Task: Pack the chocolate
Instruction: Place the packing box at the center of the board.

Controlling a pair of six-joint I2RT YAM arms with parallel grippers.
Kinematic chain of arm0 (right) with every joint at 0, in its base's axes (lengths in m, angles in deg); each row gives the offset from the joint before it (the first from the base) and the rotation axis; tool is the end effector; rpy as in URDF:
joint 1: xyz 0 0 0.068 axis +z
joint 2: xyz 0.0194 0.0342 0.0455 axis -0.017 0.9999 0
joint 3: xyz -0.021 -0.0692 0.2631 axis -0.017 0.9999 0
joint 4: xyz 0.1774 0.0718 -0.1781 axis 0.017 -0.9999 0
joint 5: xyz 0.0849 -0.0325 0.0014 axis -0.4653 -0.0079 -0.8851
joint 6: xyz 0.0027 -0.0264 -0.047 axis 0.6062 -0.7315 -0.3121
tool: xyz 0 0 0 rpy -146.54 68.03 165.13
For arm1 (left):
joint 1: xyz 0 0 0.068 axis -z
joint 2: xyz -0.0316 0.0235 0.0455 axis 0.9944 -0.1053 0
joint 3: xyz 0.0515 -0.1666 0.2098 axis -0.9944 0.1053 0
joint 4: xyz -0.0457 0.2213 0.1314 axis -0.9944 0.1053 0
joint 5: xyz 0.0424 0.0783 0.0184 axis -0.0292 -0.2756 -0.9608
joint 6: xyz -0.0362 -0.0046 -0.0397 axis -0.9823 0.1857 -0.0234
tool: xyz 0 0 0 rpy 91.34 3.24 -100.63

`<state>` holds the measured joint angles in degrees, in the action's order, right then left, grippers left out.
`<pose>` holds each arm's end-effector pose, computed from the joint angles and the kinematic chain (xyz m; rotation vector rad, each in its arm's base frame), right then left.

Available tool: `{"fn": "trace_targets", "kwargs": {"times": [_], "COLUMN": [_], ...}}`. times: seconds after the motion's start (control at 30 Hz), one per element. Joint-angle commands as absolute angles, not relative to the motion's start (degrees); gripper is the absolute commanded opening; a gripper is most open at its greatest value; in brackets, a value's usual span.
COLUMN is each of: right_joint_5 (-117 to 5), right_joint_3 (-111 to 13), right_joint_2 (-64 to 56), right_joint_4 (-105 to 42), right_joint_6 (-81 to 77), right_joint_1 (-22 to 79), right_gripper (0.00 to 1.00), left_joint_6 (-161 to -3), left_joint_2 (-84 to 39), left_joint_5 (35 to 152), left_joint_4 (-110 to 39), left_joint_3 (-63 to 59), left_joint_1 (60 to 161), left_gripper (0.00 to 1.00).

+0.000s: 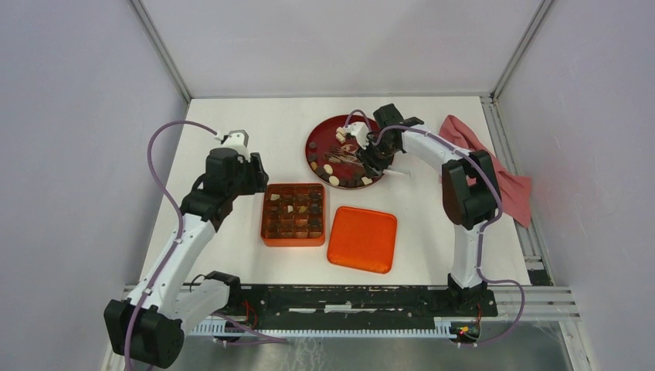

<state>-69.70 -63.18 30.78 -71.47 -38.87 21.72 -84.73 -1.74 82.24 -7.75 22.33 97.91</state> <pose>0.3860 0.1756 0.1978 -1.2847 2.3497 0.4794 0.2032 -0.0486 0.3015 -0.0309 2.1443 -0.2318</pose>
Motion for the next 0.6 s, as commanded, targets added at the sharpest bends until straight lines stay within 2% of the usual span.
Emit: {"fn": "trace_targets", "kwargs": {"times": [0.0,0.57], "right_joint_5": [-68.8,-68.1], "right_joint_3": [-67.9,-75.3], "right_joint_2": [33.0,39.1], "right_joint_4": [-72.1,-74.2], "right_joint_6": [-38.5,-37.6], "right_joint_1": [22.3,23.6], "right_gripper": [0.45,0.48], "left_joint_6": [-83.0,-83.2], "left_joint_2": [-3.4,-2.4], "left_joint_5": [82.4,82.7], "left_joint_4": [-9.4,-9.9], "left_joint_3": [23.0,23.7], "left_joint_1": [97.7,97.7], "left_gripper": [0.6,0.6]}}
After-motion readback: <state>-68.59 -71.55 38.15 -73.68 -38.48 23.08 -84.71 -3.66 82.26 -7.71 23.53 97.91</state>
